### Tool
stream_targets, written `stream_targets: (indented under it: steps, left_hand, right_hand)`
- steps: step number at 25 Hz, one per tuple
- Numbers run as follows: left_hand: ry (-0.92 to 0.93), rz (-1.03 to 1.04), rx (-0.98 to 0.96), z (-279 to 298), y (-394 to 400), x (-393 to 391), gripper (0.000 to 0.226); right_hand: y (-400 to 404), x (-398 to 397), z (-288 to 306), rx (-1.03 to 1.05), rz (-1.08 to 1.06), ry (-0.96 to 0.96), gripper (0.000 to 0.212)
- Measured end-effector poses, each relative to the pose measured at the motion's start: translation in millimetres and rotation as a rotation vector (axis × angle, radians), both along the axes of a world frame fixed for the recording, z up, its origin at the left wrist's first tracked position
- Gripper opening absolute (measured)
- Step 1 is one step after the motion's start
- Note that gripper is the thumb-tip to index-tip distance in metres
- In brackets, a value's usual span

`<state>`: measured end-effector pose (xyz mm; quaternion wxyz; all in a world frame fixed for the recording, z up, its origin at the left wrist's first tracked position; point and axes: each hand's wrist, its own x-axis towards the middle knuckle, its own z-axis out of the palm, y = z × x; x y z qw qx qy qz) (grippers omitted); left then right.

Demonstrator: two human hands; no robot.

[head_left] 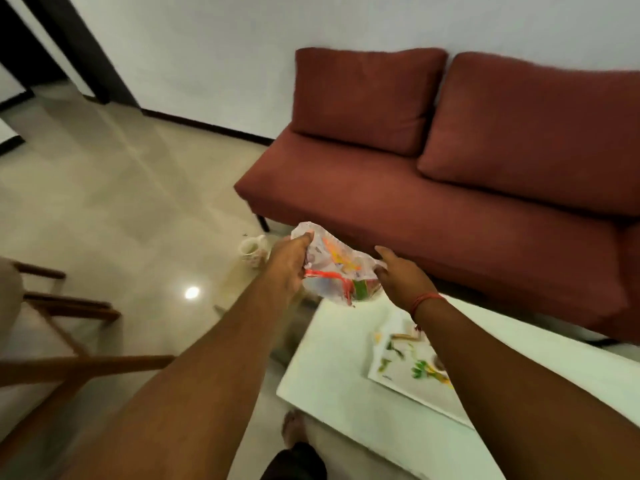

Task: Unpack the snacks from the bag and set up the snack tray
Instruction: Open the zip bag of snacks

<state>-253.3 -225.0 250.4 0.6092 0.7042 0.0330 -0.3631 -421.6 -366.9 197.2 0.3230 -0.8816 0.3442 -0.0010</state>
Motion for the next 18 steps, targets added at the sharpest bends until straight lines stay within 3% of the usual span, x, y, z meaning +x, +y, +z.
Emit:
stream_targets:
  steps: [3,7,13,14,16,17,18]
  left_hand:
    - [0.101,-0.134,-0.093,17.7,-58.2,-79.4,0.016]
    - [0.216,-0.267,-0.173,44.8,-107.5,-150.7,0.017]
    - [0.346,-0.457,-0.323,90.4,-148.2,-220.3,0.023]
    - [0.362,-0.505,-0.341,97.9,-151.7,-227.5,0.026]
    - [0.384,-0.58,-0.385,113.1,-155.0,-233.9,0.029]
    - [0.389,-0.596,-0.407,119.2,-155.8,-232.4,0.027]
    - [0.387,-0.596,-0.423,123.1,-157.0,-227.7,0.022]
  right_hand:
    - [-34.4,-110.9,19.5,0.03,-0.254,-0.08,0.05]
    - [-30.1,-202.5,41.3,-0.024,-0.515,-0.241,0.045]
    - [2.6,-254.8,44.4,0.022,-0.596,-0.237,0.061]
    - [3.2,-258.3,46.6,0.002,-0.614,-0.219,0.054]
    - [0.2,-260.8,54.8,-0.091,-0.683,-0.193,0.016]
    - [-3.4,-261.6,57.8,-0.129,-0.726,-0.19,0.007]
    - [-6.6,-261.7,61.2,-0.168,-0.779,-0.198,0.021]
